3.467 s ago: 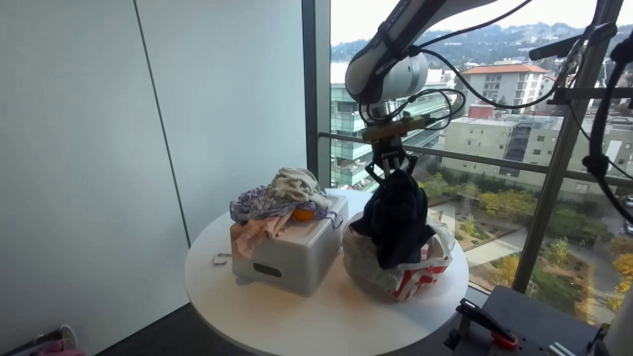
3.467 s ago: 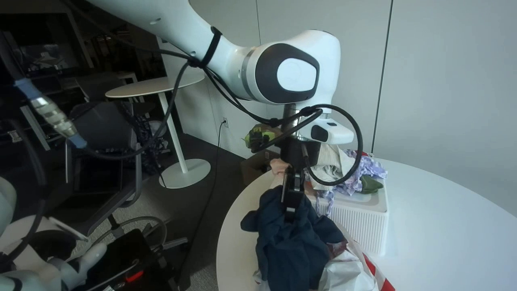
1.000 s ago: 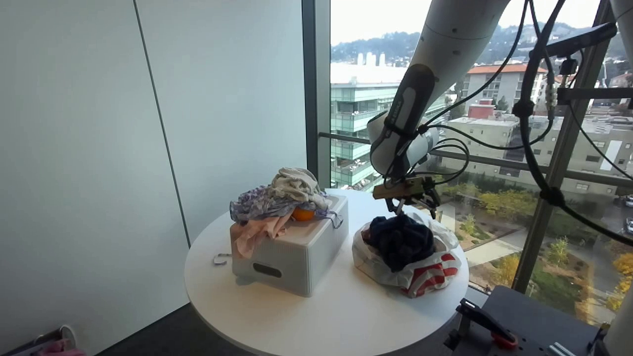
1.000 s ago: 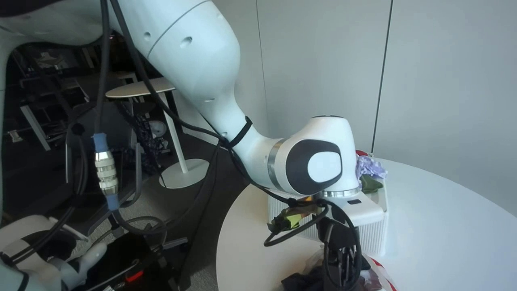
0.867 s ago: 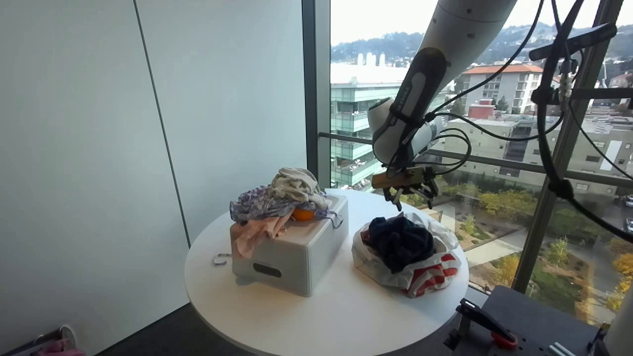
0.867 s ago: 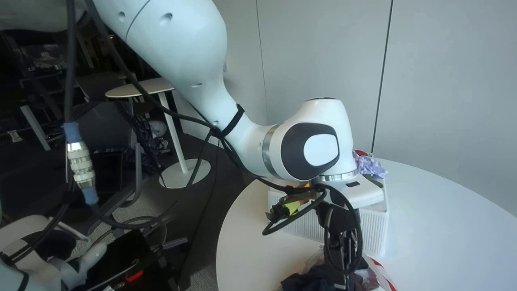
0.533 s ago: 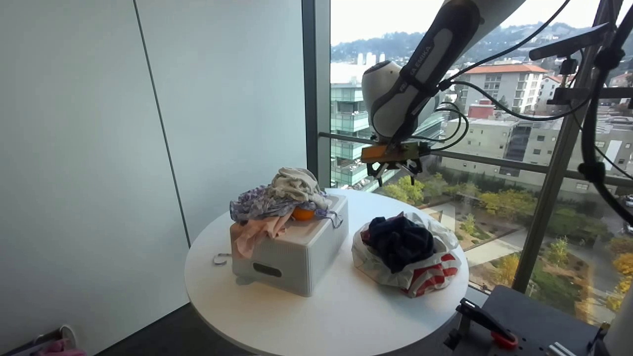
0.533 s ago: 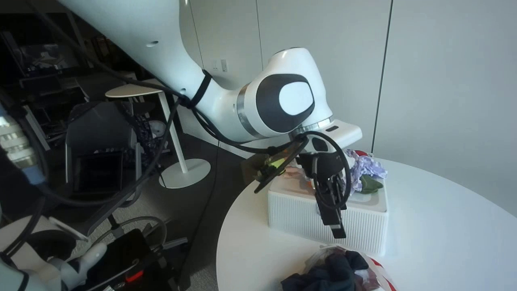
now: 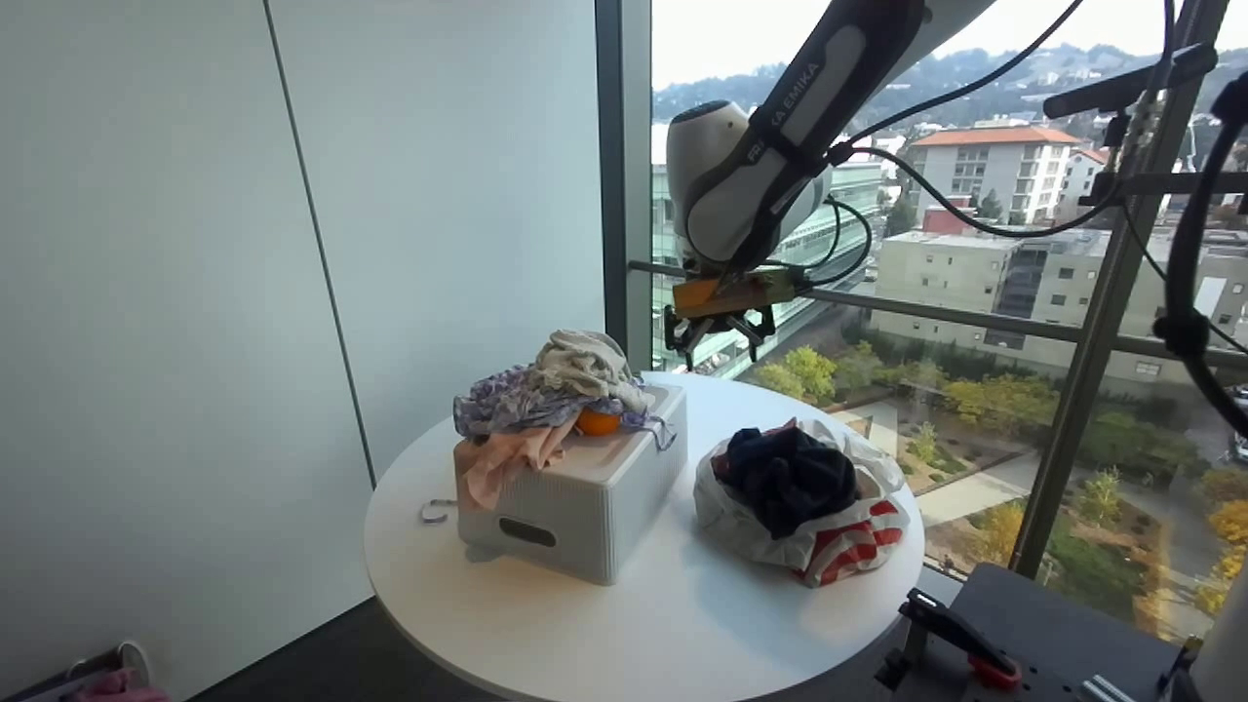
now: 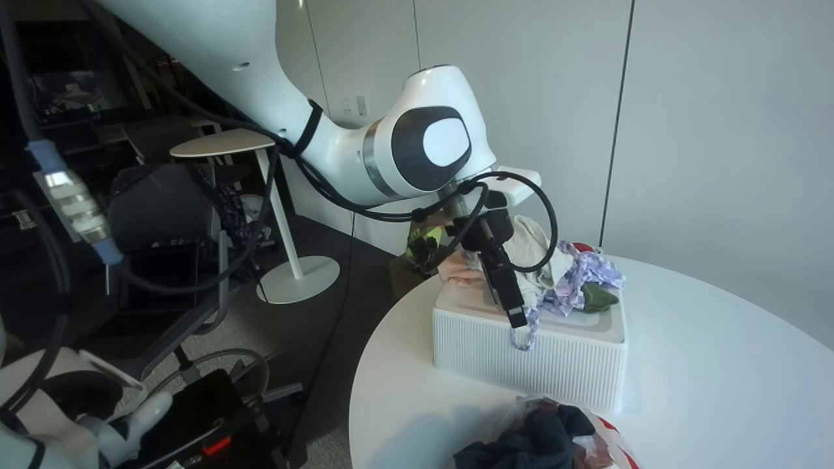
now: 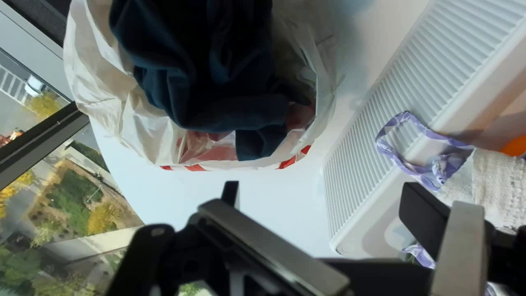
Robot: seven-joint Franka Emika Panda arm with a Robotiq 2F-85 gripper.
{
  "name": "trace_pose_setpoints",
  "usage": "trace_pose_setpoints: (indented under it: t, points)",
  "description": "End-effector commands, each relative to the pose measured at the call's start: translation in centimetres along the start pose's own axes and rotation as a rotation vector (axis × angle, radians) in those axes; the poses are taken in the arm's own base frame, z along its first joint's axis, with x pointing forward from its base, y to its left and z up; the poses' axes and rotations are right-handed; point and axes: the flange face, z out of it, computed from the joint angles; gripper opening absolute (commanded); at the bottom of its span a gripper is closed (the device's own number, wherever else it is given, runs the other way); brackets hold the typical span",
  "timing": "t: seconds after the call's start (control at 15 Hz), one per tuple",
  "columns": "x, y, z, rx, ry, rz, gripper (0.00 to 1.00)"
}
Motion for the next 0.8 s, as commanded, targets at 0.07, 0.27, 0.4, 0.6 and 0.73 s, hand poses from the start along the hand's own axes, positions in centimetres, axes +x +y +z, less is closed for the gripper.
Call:
trace_pose_setpoints:
  t: [0.07, 0.27, 0.4, 0.6, 0.73]
  points:
    - [0.1, 0.2, 0.1, -0.002, -0.003, 0.004, 1.00]
    - [0.2, 0.3, 1.4, -0.007, -0.036, -0.002, 1.00]
    - [-0.1, -0.4, 2.8, -0.004, -0.039, -0.042, 1.00]
    - [-0.8, -1.3, 5.4, -0.024, -0.038, -0.128, 1.00]
    - [-1.5, -1.9, 7.4, -0.022, -0.068, -0.179, 1.00]
